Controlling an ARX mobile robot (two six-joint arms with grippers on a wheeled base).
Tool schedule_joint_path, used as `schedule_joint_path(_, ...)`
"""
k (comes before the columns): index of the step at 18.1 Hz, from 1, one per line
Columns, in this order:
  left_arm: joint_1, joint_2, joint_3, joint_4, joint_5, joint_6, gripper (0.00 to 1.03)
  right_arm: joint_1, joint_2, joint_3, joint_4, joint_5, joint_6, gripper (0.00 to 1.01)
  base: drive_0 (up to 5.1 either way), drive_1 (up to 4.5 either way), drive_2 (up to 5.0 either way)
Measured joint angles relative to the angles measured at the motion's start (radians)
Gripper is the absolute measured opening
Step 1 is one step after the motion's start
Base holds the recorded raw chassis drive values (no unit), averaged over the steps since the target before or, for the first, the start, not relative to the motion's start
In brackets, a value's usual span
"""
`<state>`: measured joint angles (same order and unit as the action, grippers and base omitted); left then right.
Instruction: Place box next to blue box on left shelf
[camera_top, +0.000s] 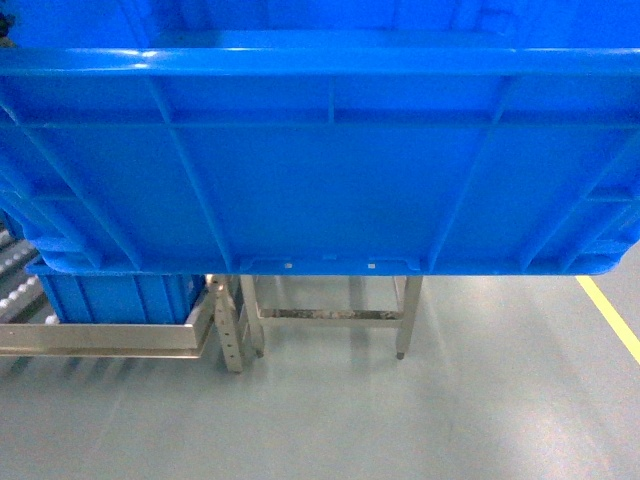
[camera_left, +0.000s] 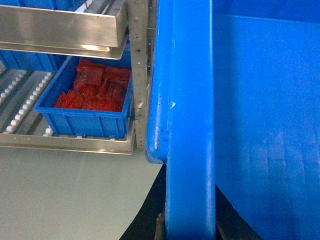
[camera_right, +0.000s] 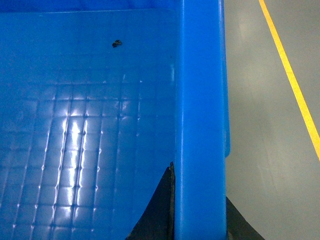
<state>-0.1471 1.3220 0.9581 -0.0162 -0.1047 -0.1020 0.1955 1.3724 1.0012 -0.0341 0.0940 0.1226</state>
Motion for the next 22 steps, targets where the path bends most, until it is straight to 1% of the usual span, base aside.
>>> schedule_joint_path(22, 0.0, -0.001, 0.0, -0.002, 0.0, -0.001, 0.06, 0.001, 0.0, 0.0, -0.002, 0.0, 0.0, 0.08, -4.9, 2.48, 2.5)
